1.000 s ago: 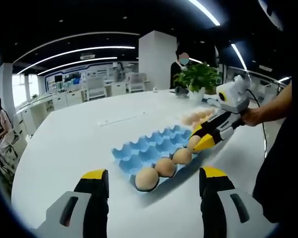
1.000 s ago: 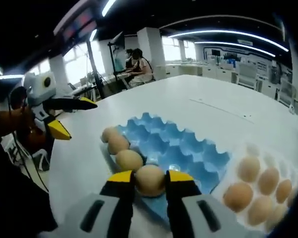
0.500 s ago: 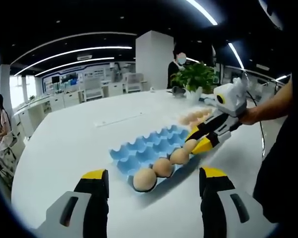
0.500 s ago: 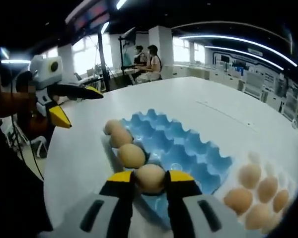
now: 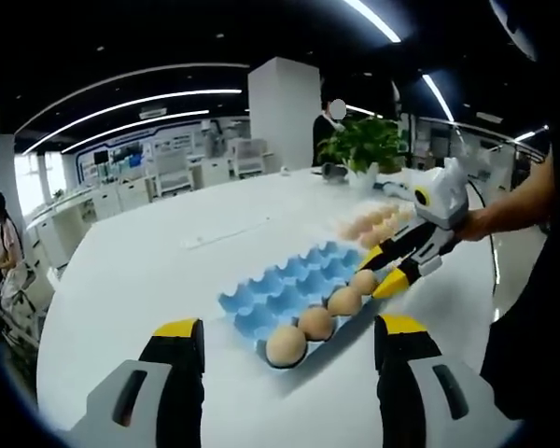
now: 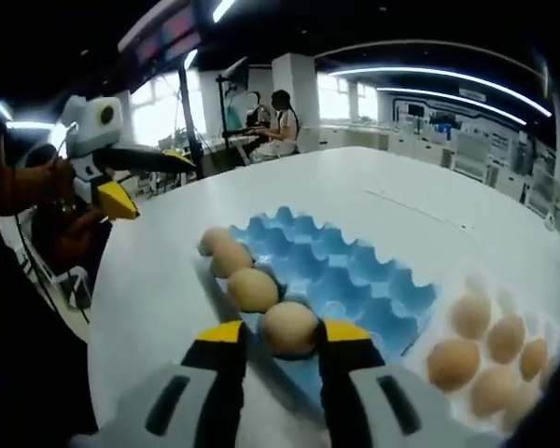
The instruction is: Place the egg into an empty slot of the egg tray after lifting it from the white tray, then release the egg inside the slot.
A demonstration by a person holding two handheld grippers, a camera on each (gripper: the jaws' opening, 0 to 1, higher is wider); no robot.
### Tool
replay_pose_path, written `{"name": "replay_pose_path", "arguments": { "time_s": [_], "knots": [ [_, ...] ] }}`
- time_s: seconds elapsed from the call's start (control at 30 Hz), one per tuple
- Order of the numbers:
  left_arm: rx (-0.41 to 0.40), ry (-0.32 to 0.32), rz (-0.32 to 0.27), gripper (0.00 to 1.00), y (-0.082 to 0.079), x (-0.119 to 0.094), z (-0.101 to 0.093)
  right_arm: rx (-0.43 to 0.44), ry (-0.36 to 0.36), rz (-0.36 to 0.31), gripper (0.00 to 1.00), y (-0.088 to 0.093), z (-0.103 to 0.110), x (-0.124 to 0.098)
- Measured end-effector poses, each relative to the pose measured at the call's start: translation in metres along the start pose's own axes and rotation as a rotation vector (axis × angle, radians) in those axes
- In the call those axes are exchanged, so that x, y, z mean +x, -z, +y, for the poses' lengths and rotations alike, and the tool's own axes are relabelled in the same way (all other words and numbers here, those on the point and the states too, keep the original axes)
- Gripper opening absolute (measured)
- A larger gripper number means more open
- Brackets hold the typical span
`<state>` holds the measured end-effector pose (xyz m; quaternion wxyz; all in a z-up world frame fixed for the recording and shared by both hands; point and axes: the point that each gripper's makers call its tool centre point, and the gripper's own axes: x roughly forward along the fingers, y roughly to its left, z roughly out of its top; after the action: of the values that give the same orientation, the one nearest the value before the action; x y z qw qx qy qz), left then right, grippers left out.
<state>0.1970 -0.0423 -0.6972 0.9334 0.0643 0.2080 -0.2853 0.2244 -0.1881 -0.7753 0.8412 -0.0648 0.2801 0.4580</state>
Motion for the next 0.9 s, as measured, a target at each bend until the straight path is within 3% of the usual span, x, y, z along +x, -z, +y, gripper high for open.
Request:
{"name": "replay_pose_path", "arguments": {
  "time_s": [0.17, 0.23, 0.33, 0.43, 0.57, 0.63, 0.7, 0.8, 0.9],
  "knots": [
    [0.009, -0.01, 0.012, 0.75, 0.003, -0.002, -0.005, 0.001, 0.001, -0.05, 0.29, 0.002, 0.001, -0.025],
    [-0.001, -0.019, 0.014, 0.75, 0.008, 0.0, -0.006, -0.014, 0.034, -0.06, 0.29, 0.006, -0.006, -0.04],
    [-0.004, -0.027, 0.015, 0.75, 0.007, 0.001, -0.01, -0.011, 0.153, -0.102, 0.28, 0.007, -0.031, -0.075],
    [0.016, -0.045, 0.009, 0.75, 0.004, -0.001, -0.013, 0.075, 0.287, -0.176, 0.28, 0.009, -0.065, -0.119],
    [0.02, -0.067, 0.021, 0.75, 0.006, -0.003, -0.017, 0.148, 0.473, -0.198, 0.29, 0.032, -0.117, -0.177],
    [0.021, -0.079, 0.024, 0.75, 0.007, -0.003, -0.018, 0.137, 0.592, -0.177, 0.29, 0.049, -0.147, -0.207],
    [0.013, -0.083, 0.024, 0.75, 0.006, -0.002, -0.02, 0.19, 0.67, -0.161, 0.29, 0.062, -0.164, -0.227],
    [0.021, -0.079, 0.019, 0.75, 0.004, 0.0, -0.025, 0.177, 0.728, -0.14, 0.3, 0.07, -0.181, -0.243],
    [0.026, -0.079, 0.014, 0.75, 0.004, 0.002, -0.026, 0.253, 0.699, -0.11, 0.32, 0.083, -0.187, -0.237]
  ]
}}
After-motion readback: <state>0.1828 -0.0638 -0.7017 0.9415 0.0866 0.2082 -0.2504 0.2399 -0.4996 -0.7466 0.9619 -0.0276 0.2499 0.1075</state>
